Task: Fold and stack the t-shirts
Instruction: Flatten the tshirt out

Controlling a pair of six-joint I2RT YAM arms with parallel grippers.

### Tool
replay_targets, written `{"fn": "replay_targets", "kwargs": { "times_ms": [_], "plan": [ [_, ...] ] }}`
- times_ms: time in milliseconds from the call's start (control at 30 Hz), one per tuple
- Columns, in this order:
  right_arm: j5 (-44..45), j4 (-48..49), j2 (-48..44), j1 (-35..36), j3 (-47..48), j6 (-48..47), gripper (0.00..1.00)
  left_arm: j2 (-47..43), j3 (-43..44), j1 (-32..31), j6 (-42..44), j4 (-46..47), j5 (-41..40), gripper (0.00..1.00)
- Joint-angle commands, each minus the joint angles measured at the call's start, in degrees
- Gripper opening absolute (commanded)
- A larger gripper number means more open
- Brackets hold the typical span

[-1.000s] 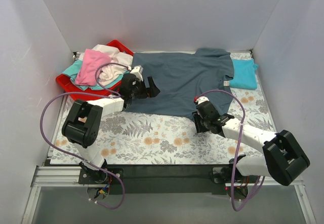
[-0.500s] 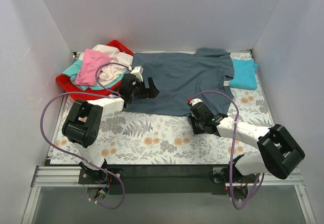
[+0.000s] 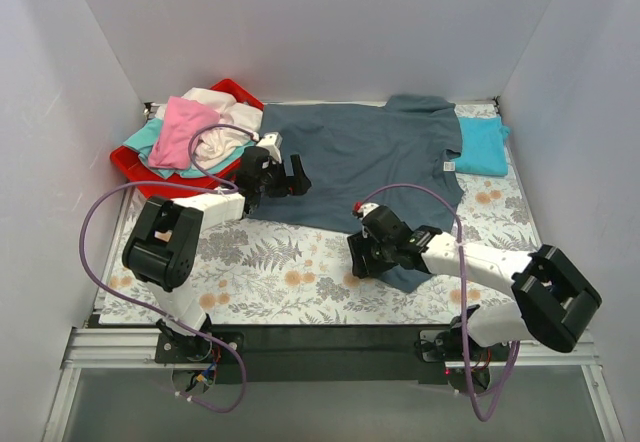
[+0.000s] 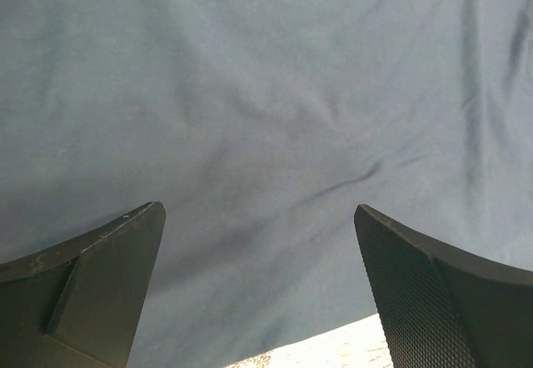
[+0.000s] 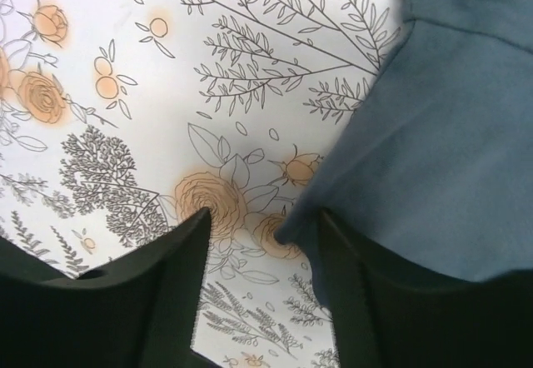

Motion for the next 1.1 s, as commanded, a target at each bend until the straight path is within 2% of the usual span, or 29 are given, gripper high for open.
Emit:
{"fn": "replay_targets", "kwargs": {
  "times_ms": [0,167,300,467,633,833,967,1067],
  "plan": [
    [3.8,-3.0,-5.5,0.5,2.7,1.6,0.54,-4.0,0.4,0.0,1.0,-0.3,-2.5,0.9],
    [15.6,-8.8,-11.8,-0.5,1.6,3.1,0.61,-6.8,-1.0,0.2,1.0,-0.1,-2.9,0.91],
    [19.1,-11.3,-14.9,-5.8,-1.4,3.6,0.63,-6.4,-1.4,1.4,1.0,-1.0,-4.2,0.92],
    [19.0,-12.5,-19.4,-13.1,-4.4,2.8,0.62,-7.1,-4.1,5.0,-0.5,-0.2,-2.6,0.92],
    [20.6,-16.1,-22.2,-15.4,-5.1,3.3,0.62,-8.0,-5.2,7.5,-1.6,1.1,-0.5,0.92],
    [17.9,-18.4,-21.5,-16.2,-6.1,6.1,0.61,-7.9,-5.7,8.3,-1.6,1.3,-0.1,0.92],
    [16.2,-19.6,-20.9,-16.1,-6.6,8.1,0.58,-7.6,-6.4,10.8,-3.2,0.0,-3.6,0.92],
    [17.1,-19.4,-20.8,-16.3,-6.4,8.1,0.57,-10.2,-8.5,12.0,-4.7,-0.3,-9.1,0.92]
  ]
}}
